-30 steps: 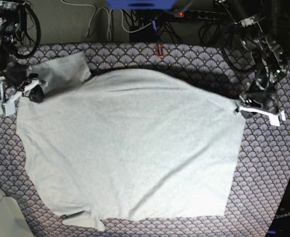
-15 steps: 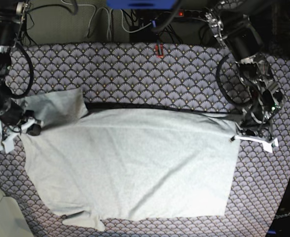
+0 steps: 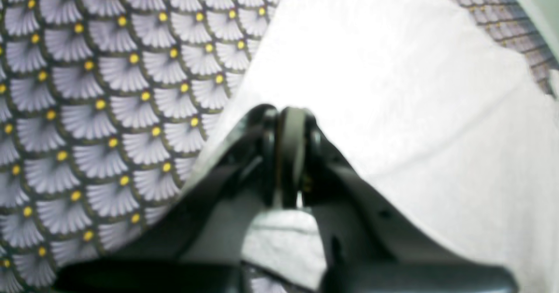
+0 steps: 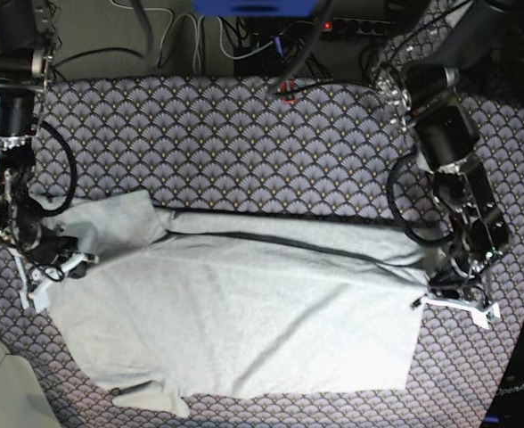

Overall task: Fold the T-shirt properly
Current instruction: 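Lift the shoulder edge with both grippers and fold it toward the hem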

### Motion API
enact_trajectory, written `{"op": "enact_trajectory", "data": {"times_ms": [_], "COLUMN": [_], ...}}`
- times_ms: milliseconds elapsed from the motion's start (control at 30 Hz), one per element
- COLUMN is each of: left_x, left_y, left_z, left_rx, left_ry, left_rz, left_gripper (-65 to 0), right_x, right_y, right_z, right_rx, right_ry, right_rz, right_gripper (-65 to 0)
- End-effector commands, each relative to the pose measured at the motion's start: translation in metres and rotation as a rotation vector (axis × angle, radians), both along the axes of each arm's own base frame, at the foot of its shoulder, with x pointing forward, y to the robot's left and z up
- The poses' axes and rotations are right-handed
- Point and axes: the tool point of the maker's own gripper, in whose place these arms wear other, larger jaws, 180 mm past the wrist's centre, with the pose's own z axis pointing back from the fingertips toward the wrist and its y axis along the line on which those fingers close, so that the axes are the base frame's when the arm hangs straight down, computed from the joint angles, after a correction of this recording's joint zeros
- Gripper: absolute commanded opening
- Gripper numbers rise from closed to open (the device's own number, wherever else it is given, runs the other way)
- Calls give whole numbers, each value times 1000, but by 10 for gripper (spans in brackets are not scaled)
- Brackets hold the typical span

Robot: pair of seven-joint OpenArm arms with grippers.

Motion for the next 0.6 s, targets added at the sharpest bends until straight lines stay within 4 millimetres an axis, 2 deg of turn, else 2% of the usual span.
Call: {"op": "enact_trajectory", "data": {"times_ms": [0, 133, 267, 433, 567], "left_x": [14, 24, 29, 40, 50], "left_y": [1, -10, -19, -16, -5], "left_z": [21, 24, 17, 26, 39], "left_rx": [29, 80, 97, 98, 112], "left_ry": [-64, -89, -88, -117, -130], "left_rz": [-9, -54, -83, -72, -65], "left_gripper": [-643, -643, -644, -644, -644], "right_x": [20, 37, 48, 60, 67], "right_y": [-17, -24, -27, -6, 6], "right_z": [28, 29, 36, 33, 26], "right_rx": [-35, -59, -65, -98, -121], "right_ry": [-81, -92, -101, -104, -102], "right_rz": [-20, -50, -58, 11, 55], "right_gripper": [-650, -650, -650, -650, -650]}}
